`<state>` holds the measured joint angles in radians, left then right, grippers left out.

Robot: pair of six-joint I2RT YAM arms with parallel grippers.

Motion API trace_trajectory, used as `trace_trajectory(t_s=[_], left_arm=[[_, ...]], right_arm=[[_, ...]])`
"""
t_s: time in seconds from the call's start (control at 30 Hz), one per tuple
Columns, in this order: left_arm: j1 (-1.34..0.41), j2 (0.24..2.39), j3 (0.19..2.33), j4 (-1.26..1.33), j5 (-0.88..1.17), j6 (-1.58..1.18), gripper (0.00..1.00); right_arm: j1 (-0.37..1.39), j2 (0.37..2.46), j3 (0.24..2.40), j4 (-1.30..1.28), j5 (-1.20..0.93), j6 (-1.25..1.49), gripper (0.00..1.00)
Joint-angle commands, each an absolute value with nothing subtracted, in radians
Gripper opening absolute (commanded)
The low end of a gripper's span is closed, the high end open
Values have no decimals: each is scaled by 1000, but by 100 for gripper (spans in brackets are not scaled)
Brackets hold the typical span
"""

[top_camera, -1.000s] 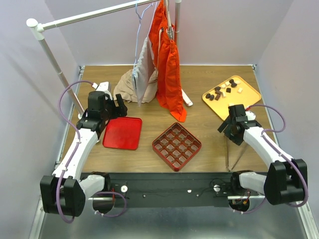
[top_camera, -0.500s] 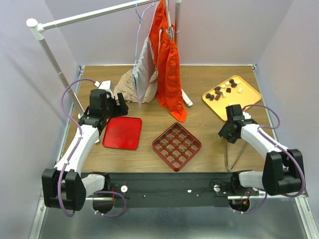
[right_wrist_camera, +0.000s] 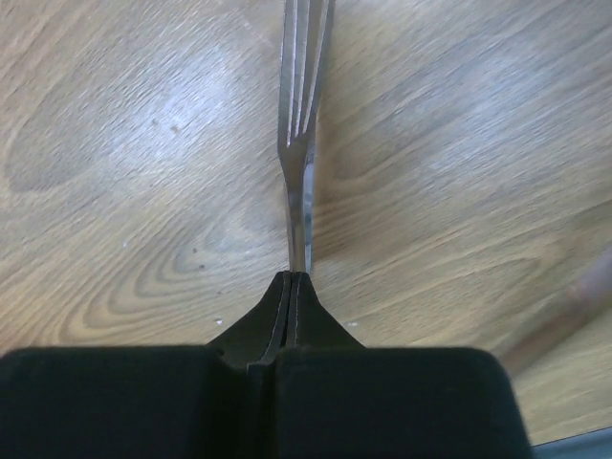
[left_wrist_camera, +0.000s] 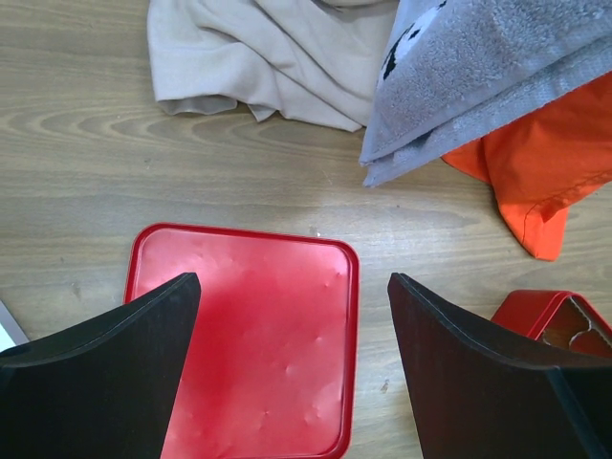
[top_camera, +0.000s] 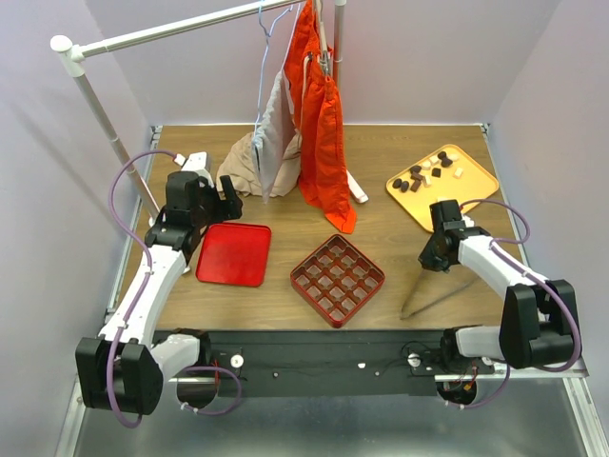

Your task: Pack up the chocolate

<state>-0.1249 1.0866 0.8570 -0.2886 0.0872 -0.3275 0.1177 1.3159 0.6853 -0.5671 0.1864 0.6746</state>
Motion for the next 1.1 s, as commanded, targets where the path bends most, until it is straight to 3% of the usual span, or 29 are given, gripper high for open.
trace_trajectory(t_s=[0.0, 0.33, 0.67, 0.93, 1.0, 1.07], left_arm=[[-127, 1065, 896, -322, 66, -330, 89], [-127, 1091, 917, -314, 74, -341, 89], [-127, 1115, 925, -304, 80, -354, 89], [-127, 1126, 922, -305, 77, -353, 89], [-127, 1129, 920, -307, 75, -354, 89], [-127, 1135, 922, -305, 77, -353, 89]], right_arm=[[117, 1295, 693, -554, 143, 641, 1], [201, 1226, 902, -653, 193, 549, 1], [293, 1557, 1112, -673, 219, 281, 1], [299, 1637, 1115, -673, 199, 212, 1], [299, 1647, 1109, -672, 215, 232, 32], [299, 1649, 1095, -672, 259, 255, 71]])
